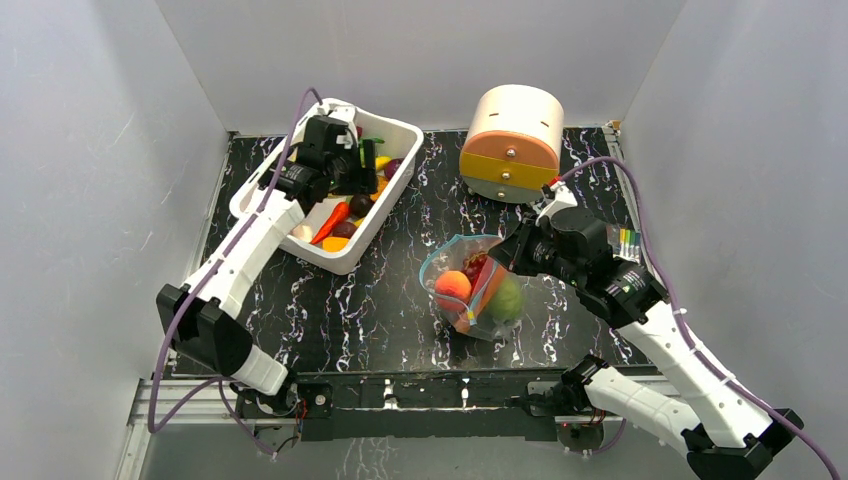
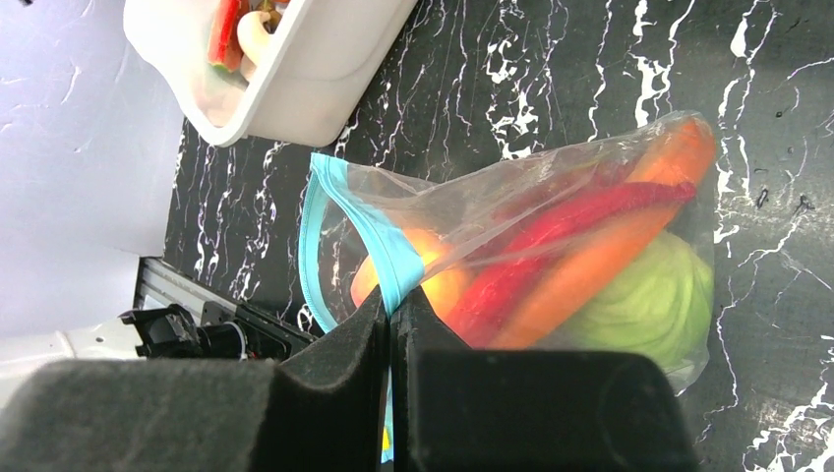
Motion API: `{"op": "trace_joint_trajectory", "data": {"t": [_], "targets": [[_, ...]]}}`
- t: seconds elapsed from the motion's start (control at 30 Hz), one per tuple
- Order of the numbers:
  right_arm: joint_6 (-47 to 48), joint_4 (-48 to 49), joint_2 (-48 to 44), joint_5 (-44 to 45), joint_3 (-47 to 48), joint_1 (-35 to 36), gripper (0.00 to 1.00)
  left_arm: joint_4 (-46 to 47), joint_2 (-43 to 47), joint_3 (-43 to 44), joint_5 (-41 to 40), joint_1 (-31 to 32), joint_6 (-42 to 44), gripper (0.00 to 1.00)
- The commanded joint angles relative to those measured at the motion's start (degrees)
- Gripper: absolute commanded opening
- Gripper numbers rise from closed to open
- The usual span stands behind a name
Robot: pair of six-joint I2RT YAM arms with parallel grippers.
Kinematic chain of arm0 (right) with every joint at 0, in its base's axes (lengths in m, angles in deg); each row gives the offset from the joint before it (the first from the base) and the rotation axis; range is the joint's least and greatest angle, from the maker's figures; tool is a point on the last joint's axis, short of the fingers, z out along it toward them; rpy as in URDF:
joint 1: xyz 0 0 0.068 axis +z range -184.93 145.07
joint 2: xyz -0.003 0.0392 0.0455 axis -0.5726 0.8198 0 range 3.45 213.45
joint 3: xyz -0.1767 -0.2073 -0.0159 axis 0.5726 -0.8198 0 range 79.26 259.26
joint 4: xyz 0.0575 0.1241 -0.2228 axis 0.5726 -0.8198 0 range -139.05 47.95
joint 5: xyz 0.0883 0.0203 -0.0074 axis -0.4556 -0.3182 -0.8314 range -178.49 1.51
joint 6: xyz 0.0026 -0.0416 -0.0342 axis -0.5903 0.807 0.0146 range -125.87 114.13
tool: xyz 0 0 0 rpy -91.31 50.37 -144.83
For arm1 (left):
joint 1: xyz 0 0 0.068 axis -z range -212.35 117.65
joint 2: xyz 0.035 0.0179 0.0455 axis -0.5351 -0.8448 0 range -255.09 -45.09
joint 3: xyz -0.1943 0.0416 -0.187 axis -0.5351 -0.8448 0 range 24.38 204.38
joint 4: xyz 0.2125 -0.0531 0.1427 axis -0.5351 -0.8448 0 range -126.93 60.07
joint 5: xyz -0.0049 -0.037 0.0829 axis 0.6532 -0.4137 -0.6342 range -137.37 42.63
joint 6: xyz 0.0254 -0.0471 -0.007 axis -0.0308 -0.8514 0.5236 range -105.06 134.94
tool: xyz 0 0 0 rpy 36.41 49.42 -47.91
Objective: Place the food in the zip-top bag and seal the zipper
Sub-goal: Place the fake vegetable in the zipper food storage bag, then pick up the fake vegetable from the bin.
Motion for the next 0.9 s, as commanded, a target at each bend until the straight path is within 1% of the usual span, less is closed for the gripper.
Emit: {"op": "trace_joint_trajectory", "data": {"t": [0.0, 0.27, 0.37, 0.5, 0.57, 0.63, 0.8, 0.87], "targets": [[0.72, 5.16, 0.34, -1.13, 2.16, 0.3, 0.0, 4.1, -0.59, -2.36, 0.64, -6.13, 2.11, 0.61], [0.78, 6.03, 0.43, -1.23, 1.73, 0.3, 0.0, 7.84, -4.31, -4.34, 0.11, -14.2, 9.95, 0.6], [0.99, 6.04, 0.54, -1.29, 1.72, 0.29, 0.0, 9.45, -6.31, -4.96, -0.32, -15.95, 11.97, 0.61], [1.66, 5.4, 1.13, -1.23, 2.54, 0.28, 0.0, 11.88, -8.66, -6.5, -4.03, -17.62, 15.88, 0.6], [1.66, 5.38, 1.11, -1.2, 2.75, 0.3, 0.0, 14.0, -9.88, -7.4, -5.32, -18.66, 18.23, 0.58], [1.63, 5.77, 0.99, -1.06, 2.33, 0.3, 0.0, 15.74, -11.17, -7.86, -5.11, -19.56, 20.56, 0.54], [1.57, 6.41, 1.26, -1.23, 1.83, 0.29, 0.0, 19.42, -15.45, -7.7, -4.26, -20.26, 26.48, 0.48], [1.68, 6.65, 1.55, -1.24, 1.89, 0.23, 0.0, 19.45, -17.65, -6.59, -4.41, -20.66, 27.28, 0.42]]}}
